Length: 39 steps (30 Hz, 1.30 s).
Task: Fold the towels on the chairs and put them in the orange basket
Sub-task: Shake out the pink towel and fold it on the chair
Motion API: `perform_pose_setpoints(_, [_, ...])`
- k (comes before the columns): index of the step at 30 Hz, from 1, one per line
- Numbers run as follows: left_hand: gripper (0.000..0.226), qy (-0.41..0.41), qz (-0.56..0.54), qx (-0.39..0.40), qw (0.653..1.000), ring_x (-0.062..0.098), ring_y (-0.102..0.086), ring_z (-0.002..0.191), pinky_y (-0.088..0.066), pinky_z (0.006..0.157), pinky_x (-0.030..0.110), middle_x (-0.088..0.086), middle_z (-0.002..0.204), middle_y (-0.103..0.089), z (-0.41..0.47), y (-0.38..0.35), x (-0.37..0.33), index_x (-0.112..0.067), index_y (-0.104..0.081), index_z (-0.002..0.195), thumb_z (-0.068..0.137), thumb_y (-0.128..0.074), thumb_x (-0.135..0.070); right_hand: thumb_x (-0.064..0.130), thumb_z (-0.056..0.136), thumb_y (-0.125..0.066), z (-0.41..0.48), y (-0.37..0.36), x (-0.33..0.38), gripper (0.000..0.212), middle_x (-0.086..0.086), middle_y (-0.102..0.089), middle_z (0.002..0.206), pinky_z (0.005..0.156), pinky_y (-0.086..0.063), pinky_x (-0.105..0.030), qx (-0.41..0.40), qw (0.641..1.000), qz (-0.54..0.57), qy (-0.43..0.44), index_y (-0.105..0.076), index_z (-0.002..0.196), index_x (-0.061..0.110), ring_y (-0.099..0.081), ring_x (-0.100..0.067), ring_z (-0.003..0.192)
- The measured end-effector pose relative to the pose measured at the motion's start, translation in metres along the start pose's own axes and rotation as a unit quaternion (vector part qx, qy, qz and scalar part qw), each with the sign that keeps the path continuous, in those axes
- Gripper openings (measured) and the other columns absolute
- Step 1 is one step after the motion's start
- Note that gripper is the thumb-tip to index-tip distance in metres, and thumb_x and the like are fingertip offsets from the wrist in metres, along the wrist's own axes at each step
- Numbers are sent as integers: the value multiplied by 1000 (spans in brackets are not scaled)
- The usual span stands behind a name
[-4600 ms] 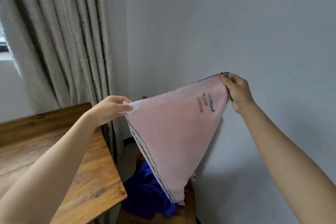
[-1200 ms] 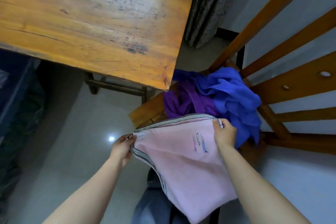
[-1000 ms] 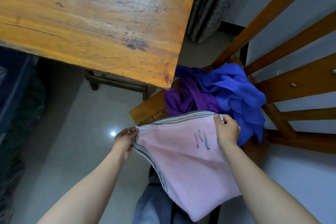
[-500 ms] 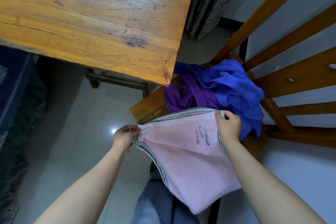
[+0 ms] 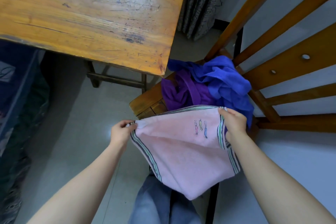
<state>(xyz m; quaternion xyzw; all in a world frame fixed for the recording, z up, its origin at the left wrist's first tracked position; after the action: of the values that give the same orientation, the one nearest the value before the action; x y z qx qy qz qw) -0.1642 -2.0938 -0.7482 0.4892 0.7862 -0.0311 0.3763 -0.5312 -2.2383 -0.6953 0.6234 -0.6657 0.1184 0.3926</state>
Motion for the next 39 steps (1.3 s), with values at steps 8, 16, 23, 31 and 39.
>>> perform_pose_setpoints(8, [24,-53,-1,19,998,20,-50,69,-42,62,25,6,71,-57,-67,36,-28,0,-67,97,75,-66,10,2,83,-64,-62,51,26,21,-13,-66,98,75,-53,-31,57,989,-101,92,-66,104,5,-62,-20,83])
perform_pose_setpoints(16, [14,-210,88,109,968,-4,-52,50,-38,51,3,-12,55,-61,-192,67,-110,-4,-68,81,75,-69,9,6,83,-66,-161,131,113,22,-7,-63,93,65,-46,-19,124,943,-219,217,-64,105,3,-59,-19,86])
perform_pose_setpoints(23, [19,-361,170,188,897,6,-59,68,-46,66,15,-9,75,-72,-283,93,-210,-10,-71,77,74,-70,9,6,83,-67,-229,168,187,13,-7,-66,82,69,-49,-29,205,890,-292,285,-57,77,13,-60,-18,80])
perform_pose_setpoints(31, [18,-412,173,148,882,-5,-56,55,-41,58,5,-17,59,-65,-324,115,-270,-12,-65,74,74,-71,5,6,83,-66,-262,180,235,14,1,-63,74,59,-44,-7,203,898,-212,327,-56,76,13,-57,-7,71])
perform_pose_setpoints(39, [11,-281,-22,210,936,10,-66,58,-55,58,19,2,63,-70,-325,129,-280,-3,-62,84,82,-61,8,7,85,-63,-260,164,257,11,-4,-64,78,66,-51,-24,229,918,-110,304,-56,80,13,-61,-15,73])
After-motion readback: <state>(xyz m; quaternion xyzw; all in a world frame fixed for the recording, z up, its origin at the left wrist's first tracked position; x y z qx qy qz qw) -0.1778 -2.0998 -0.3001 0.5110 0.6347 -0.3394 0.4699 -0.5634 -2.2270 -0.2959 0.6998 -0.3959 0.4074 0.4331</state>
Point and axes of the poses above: each hand's wrist, its own z-axis towards the middle knuckle, its own y-axis out of the back of the hand, x = y × z, the point moved 10 cm from there along z, towards the middle knuckle
